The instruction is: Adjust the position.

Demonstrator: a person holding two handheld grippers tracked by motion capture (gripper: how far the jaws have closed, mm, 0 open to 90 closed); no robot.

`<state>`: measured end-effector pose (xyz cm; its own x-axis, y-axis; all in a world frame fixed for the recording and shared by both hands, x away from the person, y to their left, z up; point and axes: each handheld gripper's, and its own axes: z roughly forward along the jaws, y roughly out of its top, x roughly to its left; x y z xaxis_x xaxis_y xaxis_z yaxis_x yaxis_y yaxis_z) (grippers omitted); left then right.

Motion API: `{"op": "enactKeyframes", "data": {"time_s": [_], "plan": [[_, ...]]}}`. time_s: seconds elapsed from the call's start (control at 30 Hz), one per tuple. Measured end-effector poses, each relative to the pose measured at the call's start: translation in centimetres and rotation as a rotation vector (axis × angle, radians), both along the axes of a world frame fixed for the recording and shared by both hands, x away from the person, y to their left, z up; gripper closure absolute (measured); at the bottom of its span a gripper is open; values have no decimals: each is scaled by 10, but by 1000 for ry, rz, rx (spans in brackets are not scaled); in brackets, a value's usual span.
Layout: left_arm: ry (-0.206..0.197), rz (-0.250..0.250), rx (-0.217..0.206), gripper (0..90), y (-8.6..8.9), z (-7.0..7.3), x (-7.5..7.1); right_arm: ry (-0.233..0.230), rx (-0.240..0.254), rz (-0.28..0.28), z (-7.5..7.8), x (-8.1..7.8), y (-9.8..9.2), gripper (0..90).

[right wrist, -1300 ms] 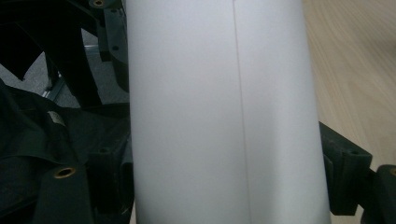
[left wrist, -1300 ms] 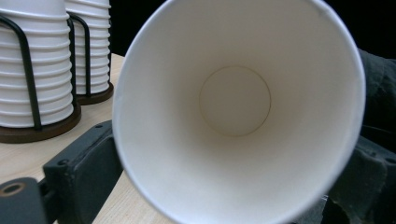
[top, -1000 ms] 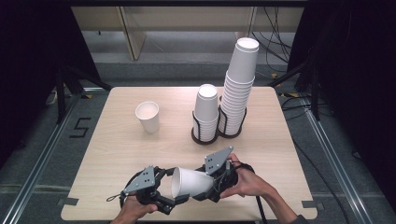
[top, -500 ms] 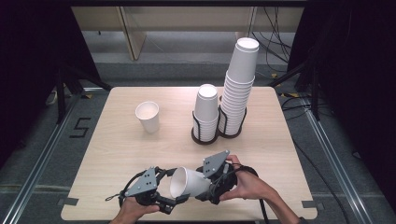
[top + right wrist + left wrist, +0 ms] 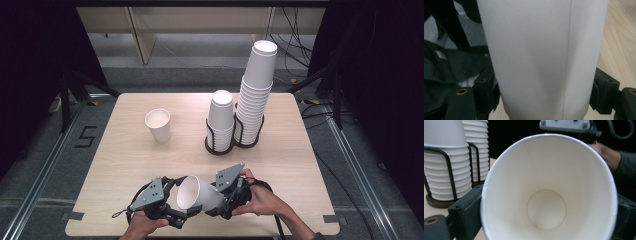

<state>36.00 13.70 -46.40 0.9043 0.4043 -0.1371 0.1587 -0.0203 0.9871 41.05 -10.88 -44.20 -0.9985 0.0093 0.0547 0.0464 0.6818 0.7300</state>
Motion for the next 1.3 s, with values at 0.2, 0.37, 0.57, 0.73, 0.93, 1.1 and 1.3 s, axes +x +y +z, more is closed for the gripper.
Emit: {"op": "enactKeyframes", "data": {"time_s": [0.2,0.37,0.57,0.73,0.93,1.1,1.3], "plan": [[-1,0,-60,73,2,4,-2,29,105,5,-2,-1,3,254],[4,3,-67,73,1,3,-2,19,130,3,-1,-2,3,255],[1,-9,-51,88,-1,2,-3,22,180,-10,2,1,0,256],[4,1,-56,88,-1,2,-3,29,200,-30,5,4,-6,255],[-1,30,-86,97,0,3,-4,54,192,-18,-1,1,3,254],[-7,17,-80,128,1,2,-3,69,200,-18,-4,0,4,252],[5,14,-100,122,1,2,-3,66,206,-21,-7,0,7,252]]}}
